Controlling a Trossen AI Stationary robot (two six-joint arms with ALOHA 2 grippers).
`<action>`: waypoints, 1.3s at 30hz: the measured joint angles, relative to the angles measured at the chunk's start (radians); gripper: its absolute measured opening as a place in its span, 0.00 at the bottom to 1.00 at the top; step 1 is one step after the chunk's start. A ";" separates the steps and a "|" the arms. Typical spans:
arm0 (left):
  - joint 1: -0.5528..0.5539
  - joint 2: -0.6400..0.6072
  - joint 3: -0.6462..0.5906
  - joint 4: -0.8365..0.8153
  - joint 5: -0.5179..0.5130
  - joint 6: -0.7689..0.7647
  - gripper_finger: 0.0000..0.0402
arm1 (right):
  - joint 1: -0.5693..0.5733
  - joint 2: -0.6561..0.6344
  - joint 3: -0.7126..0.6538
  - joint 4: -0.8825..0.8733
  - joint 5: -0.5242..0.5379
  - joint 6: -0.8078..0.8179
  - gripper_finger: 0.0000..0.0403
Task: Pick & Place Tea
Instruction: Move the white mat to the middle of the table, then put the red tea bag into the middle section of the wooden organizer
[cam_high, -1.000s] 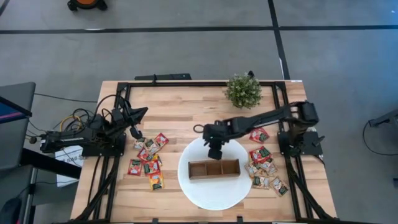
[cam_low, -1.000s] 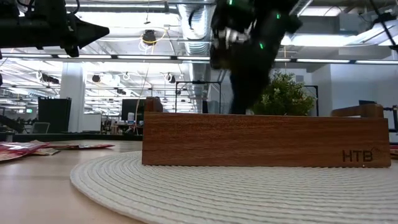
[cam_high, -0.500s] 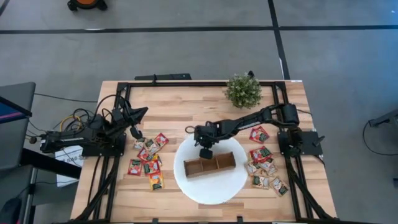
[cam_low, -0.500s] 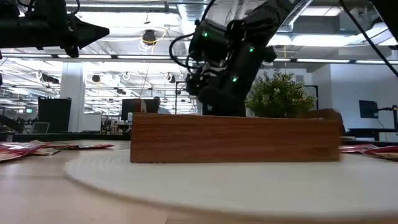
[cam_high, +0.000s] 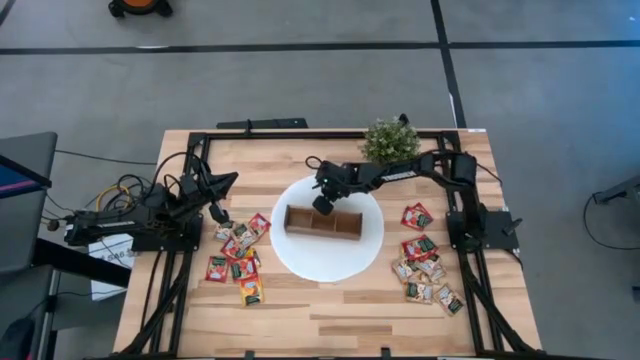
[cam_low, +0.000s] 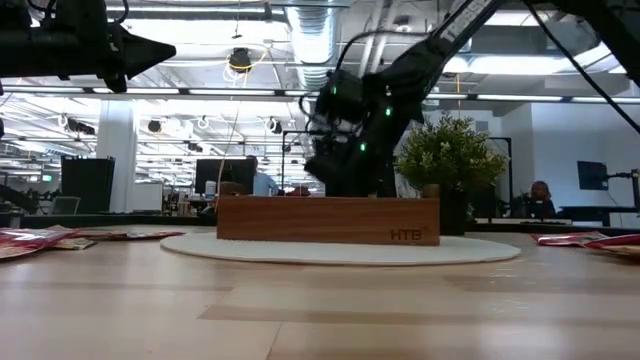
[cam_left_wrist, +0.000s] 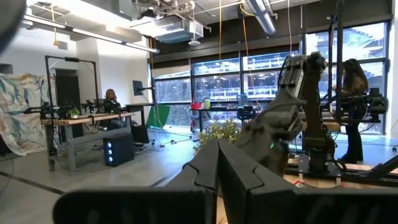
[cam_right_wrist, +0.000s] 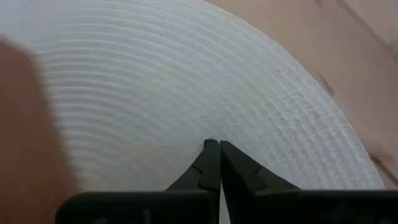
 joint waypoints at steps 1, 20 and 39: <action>0.000 0.000 0.000 0.000 0.000 0.000 0.00 | 0.005 -0.018 0.000 0.015 0.015 -0.011 0.01; 0.000 0.000 0.000 -0.001 0.000 -0.052 0.00 | 0.320 -0.574 0.002 -0.706 0.099 0.114 0.12; 0.000 0.000 0.000 0.001 0.000 -0.052 0.00 | 0.268 -0.663 -0.547 -0.873 -0.268 0.546 0.46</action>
